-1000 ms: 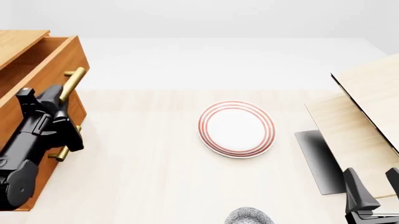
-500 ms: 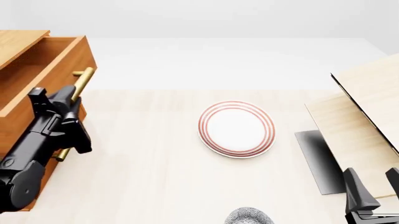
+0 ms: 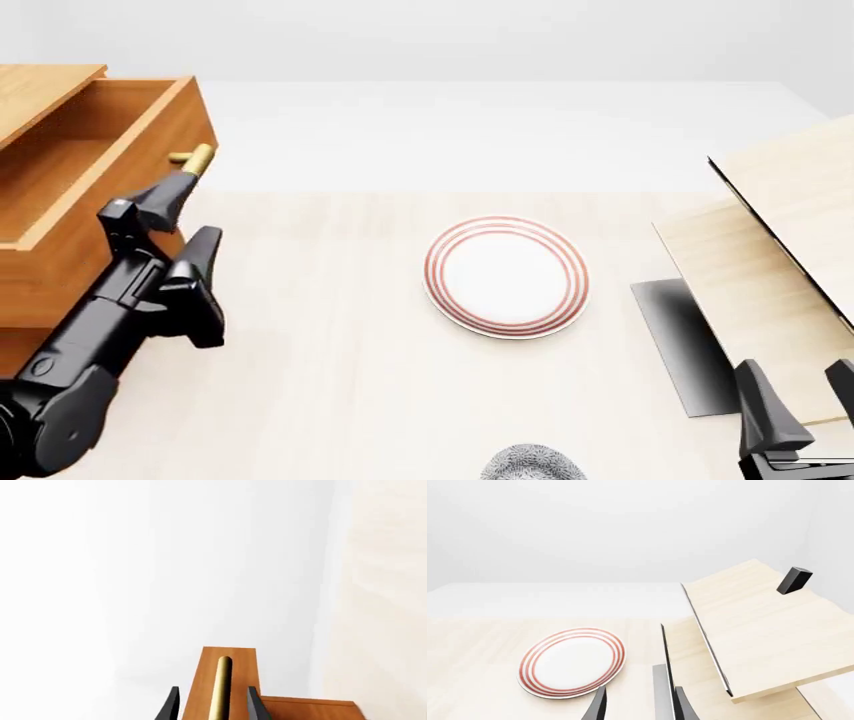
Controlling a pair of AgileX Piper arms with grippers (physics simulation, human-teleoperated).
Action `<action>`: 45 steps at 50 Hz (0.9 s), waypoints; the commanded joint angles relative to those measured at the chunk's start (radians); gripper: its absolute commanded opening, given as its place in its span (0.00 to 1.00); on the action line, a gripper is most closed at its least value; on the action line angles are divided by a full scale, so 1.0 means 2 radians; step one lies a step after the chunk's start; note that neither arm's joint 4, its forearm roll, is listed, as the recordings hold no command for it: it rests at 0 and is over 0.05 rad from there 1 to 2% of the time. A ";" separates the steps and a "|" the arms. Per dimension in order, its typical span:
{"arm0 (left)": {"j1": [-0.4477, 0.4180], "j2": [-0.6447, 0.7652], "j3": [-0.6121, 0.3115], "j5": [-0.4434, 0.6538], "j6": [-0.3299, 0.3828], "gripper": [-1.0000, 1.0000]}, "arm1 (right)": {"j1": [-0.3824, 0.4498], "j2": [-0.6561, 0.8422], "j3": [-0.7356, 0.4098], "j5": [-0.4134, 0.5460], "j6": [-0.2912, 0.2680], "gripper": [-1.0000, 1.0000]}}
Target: Open the top drawer of the cabinet and put the bowl in it.
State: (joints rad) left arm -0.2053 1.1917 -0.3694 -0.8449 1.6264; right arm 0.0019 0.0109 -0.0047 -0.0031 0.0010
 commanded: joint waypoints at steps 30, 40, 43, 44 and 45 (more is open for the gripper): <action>-0.095 -0.184 -0.065 0.218 -0.157 1.00 | 0.000 -0.001 0.000 0.000 0.000 1.00; -0.103 -0.207 -0.151 0.364 -0.311 1.00 | 0.000 -0.001 0.000 0.000 0.000 1.00; -0.100 -0.202 -0.188 0.419 -0.369 1.00 | 0.000 -0.001 0.000 0.000 0.000 1.00; -0.096 -0.207 -0.196 0.428 -0.385 1.00 | 0.000 -0.001 0.000 0.000 0.000 1.00; -0.099 -0.211 -0.202 0.430 -0.394 1.00 | 0.000 -0.001 0.000 0.000 0.000 1.00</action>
State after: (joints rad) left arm -0.4065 0.8303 -0.6220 -0.2320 1.1056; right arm 0.0018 0.0113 -0.0047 -0.0032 0.0011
